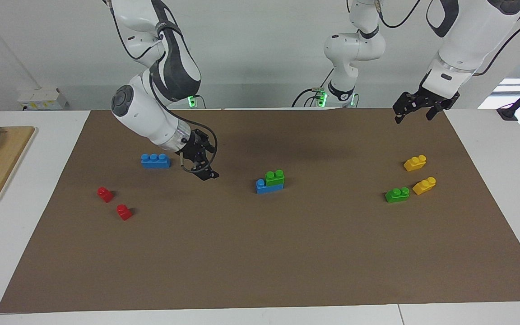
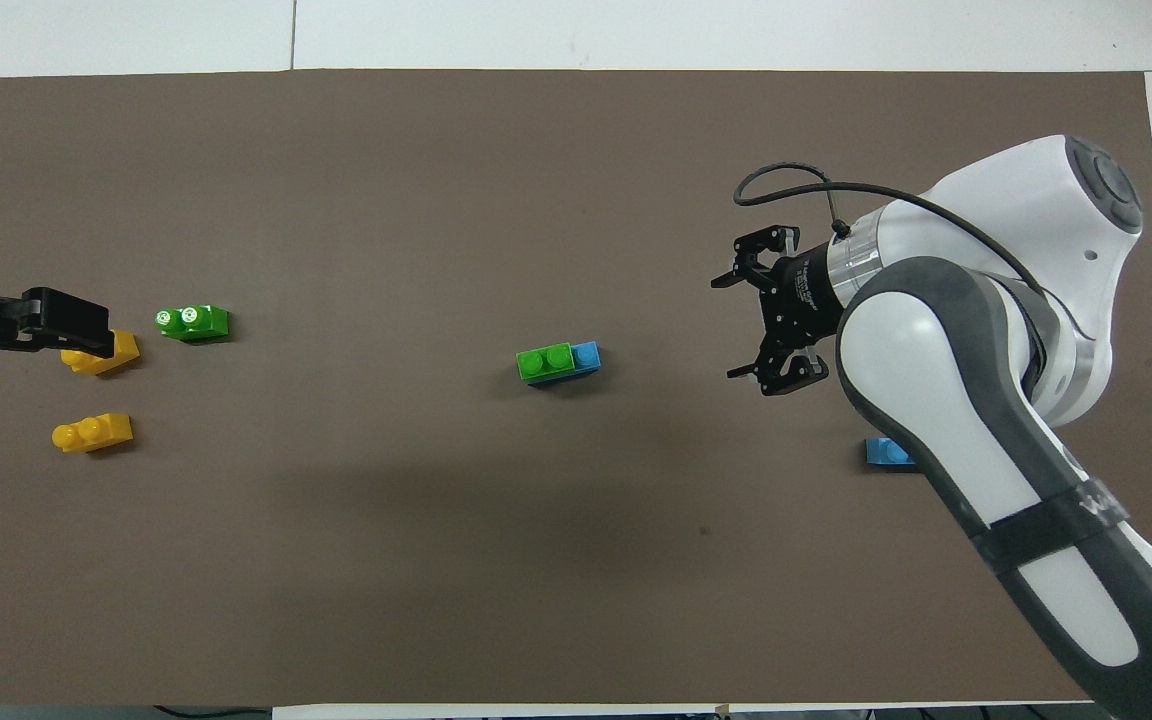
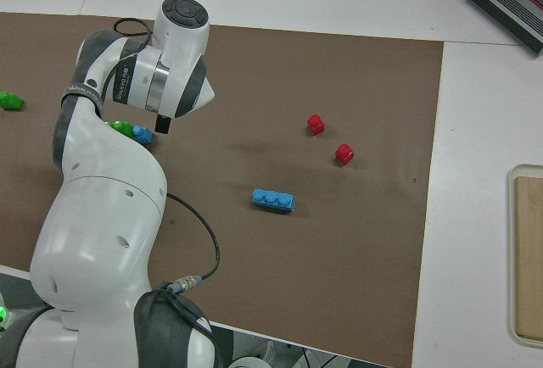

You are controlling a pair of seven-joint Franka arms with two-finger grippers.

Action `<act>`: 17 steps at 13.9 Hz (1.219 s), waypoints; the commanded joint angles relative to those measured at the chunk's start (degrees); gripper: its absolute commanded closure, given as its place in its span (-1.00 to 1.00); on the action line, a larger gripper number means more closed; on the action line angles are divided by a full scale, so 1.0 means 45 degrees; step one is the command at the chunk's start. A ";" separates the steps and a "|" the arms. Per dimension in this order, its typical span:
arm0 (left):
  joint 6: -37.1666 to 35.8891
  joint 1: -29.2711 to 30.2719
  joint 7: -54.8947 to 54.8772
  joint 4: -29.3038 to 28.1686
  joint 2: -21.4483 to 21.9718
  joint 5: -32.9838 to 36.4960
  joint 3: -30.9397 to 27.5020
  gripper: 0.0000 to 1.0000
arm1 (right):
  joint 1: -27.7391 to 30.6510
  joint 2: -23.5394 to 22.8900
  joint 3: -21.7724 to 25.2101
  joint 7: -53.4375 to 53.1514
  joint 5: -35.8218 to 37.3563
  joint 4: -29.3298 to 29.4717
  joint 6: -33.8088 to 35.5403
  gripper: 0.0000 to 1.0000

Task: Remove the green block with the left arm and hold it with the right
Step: 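Reach the right gripper to the blue brick under the green brick and grasp it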

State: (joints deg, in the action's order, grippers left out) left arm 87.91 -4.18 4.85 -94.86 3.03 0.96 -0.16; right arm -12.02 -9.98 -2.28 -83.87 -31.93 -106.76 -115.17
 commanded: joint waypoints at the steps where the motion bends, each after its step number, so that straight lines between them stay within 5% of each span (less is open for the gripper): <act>1: 0.0035 -0.0067 -0.0161 -0.0268 0.0245 -0.0154 -0.0139 -1.00 | -0.0395 -0.0320 -0.0002 -0.0170 -0.0482 -0.0124 -0.0889 -1.00; 17: 0.0035 -0.0067 -0.0161 -0.0249 0.0245 -0.0154 -0.0139 -1.00 | -0.1626 -0.1628 -0.0002 -0.0171 -0.1242 -0.0046 -0.3332 -1.00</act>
State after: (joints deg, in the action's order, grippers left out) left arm 87.91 -4.18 4.85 -94.86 3.03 0.96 -0.16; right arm -18.77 -16.40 -2.32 -83.89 -35.35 -106.96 -128.42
